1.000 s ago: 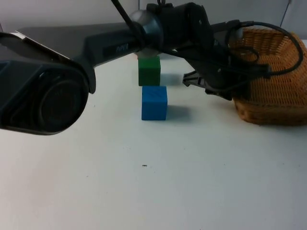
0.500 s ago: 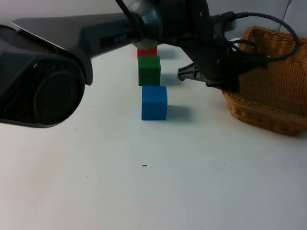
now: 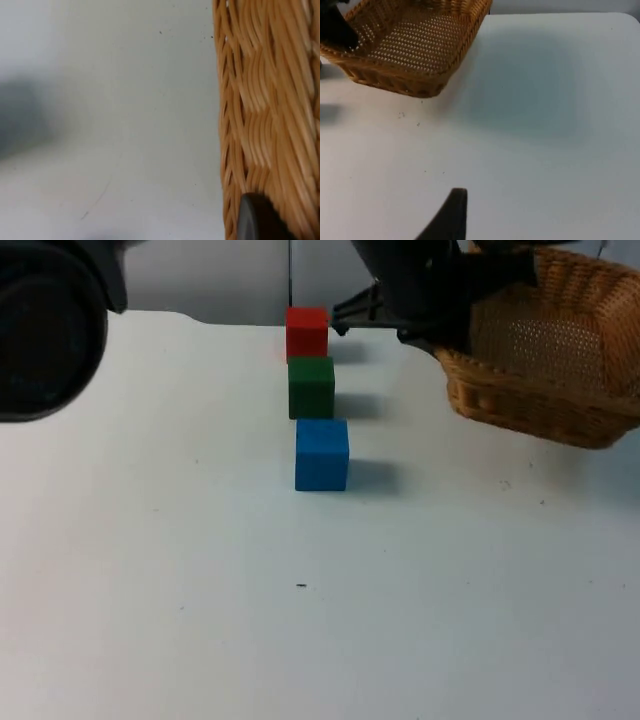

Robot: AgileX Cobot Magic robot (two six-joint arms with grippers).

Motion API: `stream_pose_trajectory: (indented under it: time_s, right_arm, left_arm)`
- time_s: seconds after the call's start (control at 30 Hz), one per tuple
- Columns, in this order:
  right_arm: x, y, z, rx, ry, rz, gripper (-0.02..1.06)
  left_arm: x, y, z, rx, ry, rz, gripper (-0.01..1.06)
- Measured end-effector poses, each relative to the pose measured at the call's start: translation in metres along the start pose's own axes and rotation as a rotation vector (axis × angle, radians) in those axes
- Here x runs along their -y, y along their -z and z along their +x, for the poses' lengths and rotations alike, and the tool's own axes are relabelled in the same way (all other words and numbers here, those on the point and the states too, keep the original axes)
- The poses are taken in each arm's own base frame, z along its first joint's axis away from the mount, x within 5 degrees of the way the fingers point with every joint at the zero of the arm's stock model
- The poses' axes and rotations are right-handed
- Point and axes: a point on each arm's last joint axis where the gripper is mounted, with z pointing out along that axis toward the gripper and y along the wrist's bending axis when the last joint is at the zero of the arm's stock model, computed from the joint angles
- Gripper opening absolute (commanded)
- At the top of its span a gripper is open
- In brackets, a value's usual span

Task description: Pick up the basket with the left hand and place the blue cube into the basket with the right hand.

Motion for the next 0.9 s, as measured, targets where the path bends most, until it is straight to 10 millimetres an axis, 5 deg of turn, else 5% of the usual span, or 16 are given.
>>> stream_pose_trajectory:
  time_s: [0.43,0.9]
  right_arm:
    - [0.000,0.000,0.000,0.000,0.000,0.000,1.04]
    - [0.000,0.000,0.000,0.000,0.000,0.000,1.04]
  left_arm:
    - [-0.007,0.085,-0.035,0.053,-0.002,0.047,0.00]
    - [-0.008,0.103,-0.043,0.093,0.045,0.077,0.00]
